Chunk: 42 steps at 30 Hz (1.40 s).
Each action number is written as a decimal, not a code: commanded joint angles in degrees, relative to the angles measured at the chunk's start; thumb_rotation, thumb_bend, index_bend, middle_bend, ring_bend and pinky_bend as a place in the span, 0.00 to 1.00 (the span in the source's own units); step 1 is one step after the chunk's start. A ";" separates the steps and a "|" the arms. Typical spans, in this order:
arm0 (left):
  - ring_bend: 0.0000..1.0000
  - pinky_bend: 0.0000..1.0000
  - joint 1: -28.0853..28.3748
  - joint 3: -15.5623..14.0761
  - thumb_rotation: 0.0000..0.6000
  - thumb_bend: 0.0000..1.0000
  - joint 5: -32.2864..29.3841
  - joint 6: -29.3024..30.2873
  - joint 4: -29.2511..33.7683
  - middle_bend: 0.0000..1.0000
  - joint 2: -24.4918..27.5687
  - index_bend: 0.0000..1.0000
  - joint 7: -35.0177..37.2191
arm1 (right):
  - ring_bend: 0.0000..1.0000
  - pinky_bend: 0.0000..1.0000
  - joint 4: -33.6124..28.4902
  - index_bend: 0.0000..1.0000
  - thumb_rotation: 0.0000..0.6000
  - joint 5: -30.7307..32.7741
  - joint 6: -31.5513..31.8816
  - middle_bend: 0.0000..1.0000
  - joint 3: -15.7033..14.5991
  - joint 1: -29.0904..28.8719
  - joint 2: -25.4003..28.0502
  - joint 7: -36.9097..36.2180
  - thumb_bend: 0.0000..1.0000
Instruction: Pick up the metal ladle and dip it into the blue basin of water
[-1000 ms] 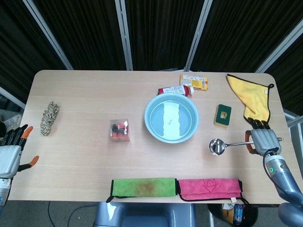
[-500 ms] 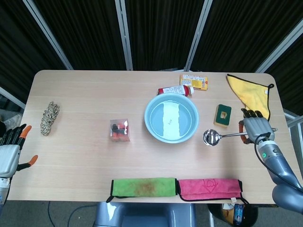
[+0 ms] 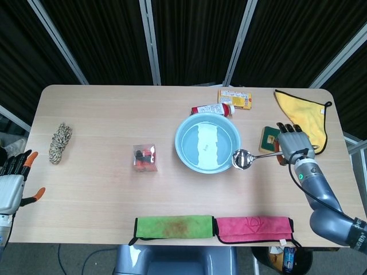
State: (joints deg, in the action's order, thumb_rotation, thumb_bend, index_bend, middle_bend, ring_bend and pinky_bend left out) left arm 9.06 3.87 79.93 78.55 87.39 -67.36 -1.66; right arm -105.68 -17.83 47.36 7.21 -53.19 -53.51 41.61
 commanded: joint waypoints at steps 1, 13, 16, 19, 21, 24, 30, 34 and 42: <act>0.00 0.00 0.01 0.06 1.00 0.25 -0.13 -0.08 -0.06 0.00 0.00 0.00 0.02 | 0.00 0.00 1.10 0.66 1.00 3.59 -0.68 0.00 -0.46 -2.87 -2.31 1.23 0.57; 0.00 0.00 0.14 0.32 1.00 0.25 -1.08 -0.72 -0.64 0.00 -0.04 0.00 0.20 | 0.00 0.00 4.10 0.66 1.00 9.56 0.62 0.00 -1.38 -9.26 -8.12 2.61 0.57; 0.00 0.00 0.15 0.38 1.00 0.25 -1.25 -0.86 -0.73 0.00 0.09 0.00 0.56 | 0.00 0.00 4.77 0.66 1.00 10.76 0.62 0.00 -1.52 -10.56 -8.97 2.88 0.57; 0.00 0.00 0.16 0.42 1.00 0.25 -1.36 -0.98 -0.82 0.00 0.17 0.00 0.82 | 0.00 0.00 5.98 0.66 1.00 11.92 0.45 0.00 -1.61 -11.66 -10.30 2.85 0.57; 0.00 0.00 0.18 0.43 1.00 0.25 -1.50 -1.15 -0.86 0.00 0.22 0.00 0.97 | 0.00 0.00 7.20 0.66 1.00 12.58 0.16 0.00 -1.92 -12.31 -11.43 3.06 0.57; 0.00 0.00 0.24 0.54 1.00 0.25 -1.77 -1.37 -1.06 0.00 0.23 0.00 1.14 | 0.00 0.00 9.59 0.66 1.00 13.48 -0.36 0.00 -2.47 -13.14 -13.57 3.22 0.57; 0.00 0.00 0.43 0.58 1.00 0.25 -2.18 -2.10 -1.32 0.00 0.29 0.00 1.60 | 0.00 0.00 14.11 0.66 1.00 14.56 -1.86 0.00 -3.58 -14.23 -17.44 3.32 0.57; 0.00 0.00 0.57 0.71 1.00 0.25 -2.50 -2.54 -1.55 0.00 0.36 0.00 2.09 | 0.00 0.00 16.82 0.66 1.00 15.02 -2.15 0.00 -3.98 -14.92 -19.76 3.37 0.57; 0.00 0.00 0.67 0.90 1.00 0.25 -2.68 -2.90 -1.65 0.00 0.78 0.00 3.45 | 0.00 0.00 20.83 0.66 1.00 16.42 -3.02 0.00 -5.33 -15.91 -23.92 3.87 0.57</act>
State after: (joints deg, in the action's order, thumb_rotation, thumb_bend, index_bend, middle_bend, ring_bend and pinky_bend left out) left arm 9.72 4.79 77.19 75.65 85.73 -66.63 1.71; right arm -85.16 -1.66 44.45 2.11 -68.91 -77.03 45.39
